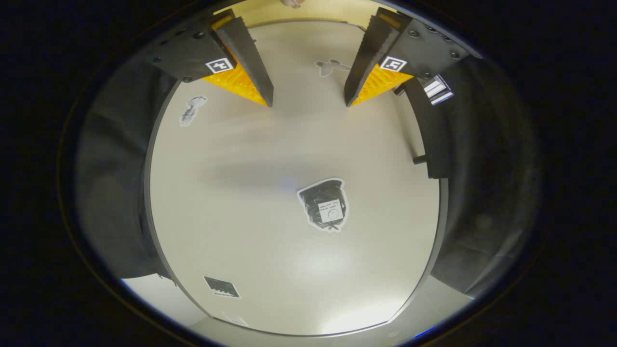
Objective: Open the shoe cabinet door, grab the shoes and put them into the shoe cabinet, then close the shoe cabinet door.
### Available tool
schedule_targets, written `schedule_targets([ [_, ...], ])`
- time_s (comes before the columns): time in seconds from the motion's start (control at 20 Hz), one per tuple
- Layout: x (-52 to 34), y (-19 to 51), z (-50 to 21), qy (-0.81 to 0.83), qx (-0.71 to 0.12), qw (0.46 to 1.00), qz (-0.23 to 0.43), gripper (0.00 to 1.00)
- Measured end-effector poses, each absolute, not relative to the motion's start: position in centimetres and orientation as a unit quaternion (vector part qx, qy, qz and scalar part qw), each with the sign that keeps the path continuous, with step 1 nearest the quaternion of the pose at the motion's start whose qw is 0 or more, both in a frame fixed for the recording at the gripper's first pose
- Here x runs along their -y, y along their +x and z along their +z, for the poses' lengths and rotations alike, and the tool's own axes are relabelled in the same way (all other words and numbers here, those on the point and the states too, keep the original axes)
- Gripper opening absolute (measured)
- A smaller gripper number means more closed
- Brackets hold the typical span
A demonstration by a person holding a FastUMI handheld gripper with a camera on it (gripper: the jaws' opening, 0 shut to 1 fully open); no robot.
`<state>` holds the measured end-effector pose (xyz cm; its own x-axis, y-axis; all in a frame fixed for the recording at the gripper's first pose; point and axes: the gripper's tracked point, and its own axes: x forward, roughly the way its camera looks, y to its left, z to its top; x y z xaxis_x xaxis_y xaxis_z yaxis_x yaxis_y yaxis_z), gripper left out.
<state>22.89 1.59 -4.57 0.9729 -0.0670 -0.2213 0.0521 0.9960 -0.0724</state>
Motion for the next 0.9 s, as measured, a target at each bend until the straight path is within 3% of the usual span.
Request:
schedule_targets([
  [0.55,-1.3,20.9,-1.7,-0.025,-0.091,0.995,-0.031,0.94],
  [0.9,-1.9,15.6,1.3,-0.016,-0.081,0.997,-0.009,0.94],
])
